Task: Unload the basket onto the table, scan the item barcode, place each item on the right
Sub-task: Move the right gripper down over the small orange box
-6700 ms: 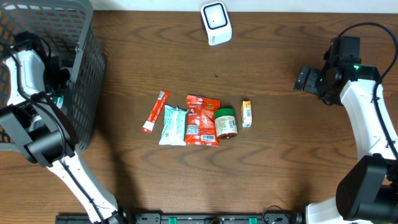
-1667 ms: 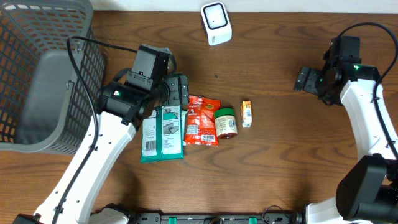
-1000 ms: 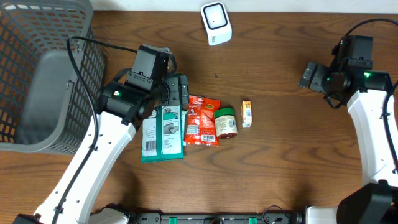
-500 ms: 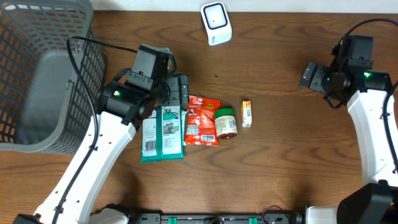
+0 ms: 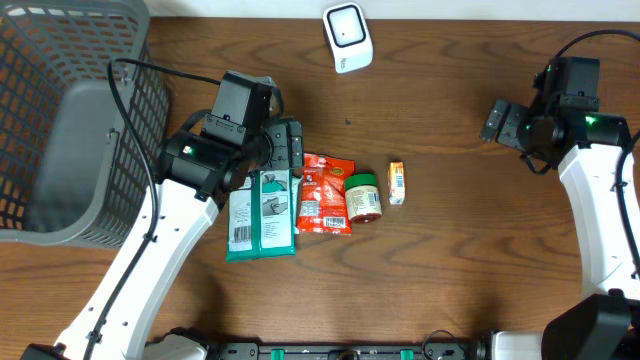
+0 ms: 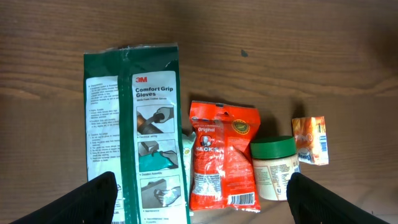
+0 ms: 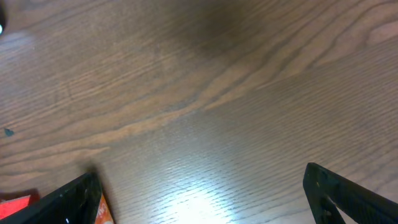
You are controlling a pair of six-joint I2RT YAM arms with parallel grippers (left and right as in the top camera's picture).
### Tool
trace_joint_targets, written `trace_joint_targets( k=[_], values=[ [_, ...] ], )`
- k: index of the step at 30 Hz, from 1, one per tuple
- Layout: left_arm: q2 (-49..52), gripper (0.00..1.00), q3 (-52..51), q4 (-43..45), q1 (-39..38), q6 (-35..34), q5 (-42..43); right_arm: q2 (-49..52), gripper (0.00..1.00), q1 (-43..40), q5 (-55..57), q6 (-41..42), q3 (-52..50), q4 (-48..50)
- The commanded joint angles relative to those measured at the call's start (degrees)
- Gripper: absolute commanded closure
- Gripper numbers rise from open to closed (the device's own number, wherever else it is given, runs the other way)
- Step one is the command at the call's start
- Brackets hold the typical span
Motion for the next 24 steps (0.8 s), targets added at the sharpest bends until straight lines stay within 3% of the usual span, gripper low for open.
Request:
trace_joint_targets(
  k=[1,7,8,11,14,20,24],
  values=[
    [0.20,0.13,0.98,-0.13,0.02,1.16,0.09,-0.61,0.01,-0.02,-2.29,2.45,0.74,0.66],
    [0.20,0.13,0.98,-0.13,0.02,1.16,0.09,-0.63,0.02,-0.02,-13.18,6.38,0.74,0.83],
    [0.20,0.13,0.98,-0.13,0.04,1.18,0.09,-0.63,0.19,-0.02,-16.63,6.45,0.74,0.55],
    [0.20,0.13,0.98,-0.13,0.04,1.16,0.09,-0.61,0.44,1.25,-26.05,6.34,0.74,-1.36],
    [0.20,0.13,0.98,-0.13,0.02,1.16,0.09,-0.61,0.57,7.26,-24.94,4.74,0.74,-4.48],
    [0.20,0.13,0.98,-0.13,0.04,1.18,0.09,-0.50,0.39,21.44,-10.73,3.98,0.70,-8.48],
    [0.20,0.13,0.98,-0.13,0.02,1.16,0.09,-0.48,0.39,28.48,-2.43,4.02,0.57,-8.83]
  ],
)
